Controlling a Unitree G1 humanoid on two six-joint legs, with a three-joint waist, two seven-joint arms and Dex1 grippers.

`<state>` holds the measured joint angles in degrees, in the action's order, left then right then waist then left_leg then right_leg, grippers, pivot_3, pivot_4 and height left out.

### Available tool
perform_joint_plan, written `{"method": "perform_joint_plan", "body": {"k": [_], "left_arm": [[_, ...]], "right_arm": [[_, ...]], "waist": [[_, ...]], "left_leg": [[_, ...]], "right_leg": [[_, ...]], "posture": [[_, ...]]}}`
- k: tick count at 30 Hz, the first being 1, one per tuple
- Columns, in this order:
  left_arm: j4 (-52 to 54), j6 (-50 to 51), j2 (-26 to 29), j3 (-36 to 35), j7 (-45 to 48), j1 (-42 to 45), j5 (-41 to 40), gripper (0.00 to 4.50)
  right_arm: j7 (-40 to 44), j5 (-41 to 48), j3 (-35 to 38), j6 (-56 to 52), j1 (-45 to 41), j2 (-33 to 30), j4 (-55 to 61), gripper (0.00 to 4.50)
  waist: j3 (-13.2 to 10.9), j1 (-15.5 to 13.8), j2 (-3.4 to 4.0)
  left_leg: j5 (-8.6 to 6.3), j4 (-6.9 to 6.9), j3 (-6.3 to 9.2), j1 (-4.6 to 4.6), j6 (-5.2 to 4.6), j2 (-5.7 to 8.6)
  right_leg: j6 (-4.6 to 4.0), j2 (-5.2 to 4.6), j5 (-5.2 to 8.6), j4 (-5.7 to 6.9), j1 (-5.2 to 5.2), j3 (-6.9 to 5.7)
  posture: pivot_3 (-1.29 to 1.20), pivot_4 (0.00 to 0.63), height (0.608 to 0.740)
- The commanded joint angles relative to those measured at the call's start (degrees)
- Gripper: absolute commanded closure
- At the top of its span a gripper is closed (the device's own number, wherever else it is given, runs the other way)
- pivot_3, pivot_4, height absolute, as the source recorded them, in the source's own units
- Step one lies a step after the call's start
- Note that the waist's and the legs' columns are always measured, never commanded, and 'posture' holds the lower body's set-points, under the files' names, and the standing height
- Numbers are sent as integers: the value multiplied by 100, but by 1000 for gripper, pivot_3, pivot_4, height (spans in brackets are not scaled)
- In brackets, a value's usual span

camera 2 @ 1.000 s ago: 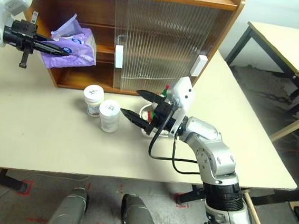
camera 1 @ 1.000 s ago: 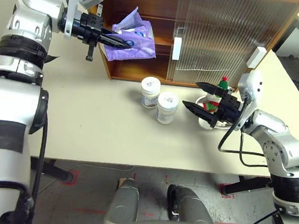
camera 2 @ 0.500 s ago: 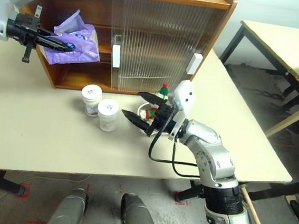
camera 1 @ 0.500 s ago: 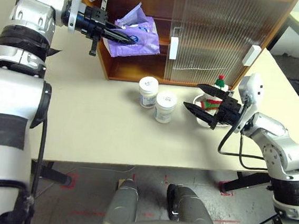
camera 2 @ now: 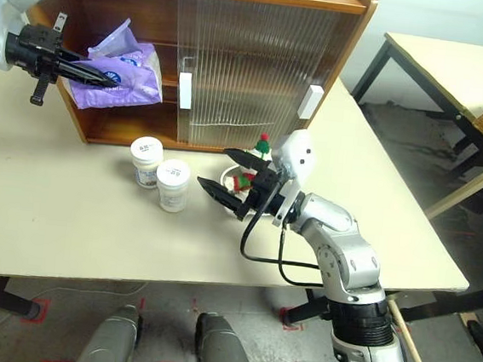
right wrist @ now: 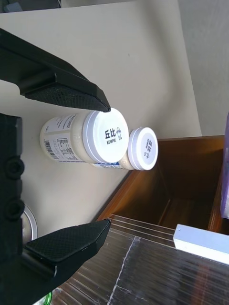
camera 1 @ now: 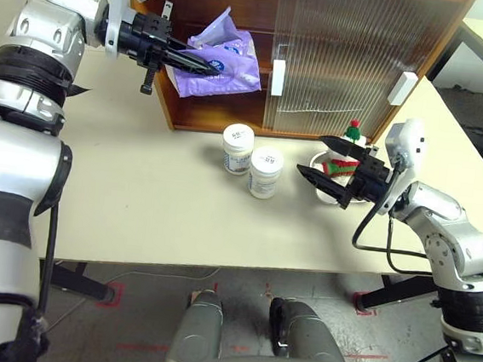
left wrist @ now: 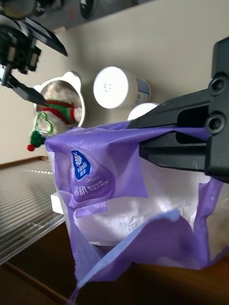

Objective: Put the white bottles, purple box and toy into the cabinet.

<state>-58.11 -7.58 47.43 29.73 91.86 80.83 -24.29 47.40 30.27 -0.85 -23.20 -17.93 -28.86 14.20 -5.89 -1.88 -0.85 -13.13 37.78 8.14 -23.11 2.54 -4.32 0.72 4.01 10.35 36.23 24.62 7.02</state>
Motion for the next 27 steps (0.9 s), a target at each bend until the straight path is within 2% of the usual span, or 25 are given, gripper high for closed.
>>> {"method": "perform_joint_plan", "body": {"k": [1,14,20,27], "left_arm": [[10,-517,-100,58,64,85,226,4471],[43,-722,-163,111,64,470,291,4471],[-538,-1106,-255,-71,64,668,823,4471],[-1228,-1427,-492,-696,-115,647,1584,4471]], "right_arm": [[-35,-14,24,-91,-14,-46,118,0],[-121,17,-4,-209,-95,-12,178,0],[-107,-4,-8,-169,-68,8,146,0],[-102,-30,-10,-130,-66,35,103,0]], "waist": [[-1,-5,2],[-2,14,4],[-2,23,6],[-2,28,6]], "left_leg": [[0,0,0,0,0,1],[-6,5,-15,-30,-8,2],[-7,5,-16,-25,-10,1],[-7,0,-20,-27,-11,2]], "right_leg": [[0,-2,0,0,1,3],[9,0,-3,-13,21,0],[10,-1,-4,-10,20,3],[10,3,-4,-9,26,1]], "posture": [[20,103,740],[23,102,740],[23,102,740],[17,104,740]]}}
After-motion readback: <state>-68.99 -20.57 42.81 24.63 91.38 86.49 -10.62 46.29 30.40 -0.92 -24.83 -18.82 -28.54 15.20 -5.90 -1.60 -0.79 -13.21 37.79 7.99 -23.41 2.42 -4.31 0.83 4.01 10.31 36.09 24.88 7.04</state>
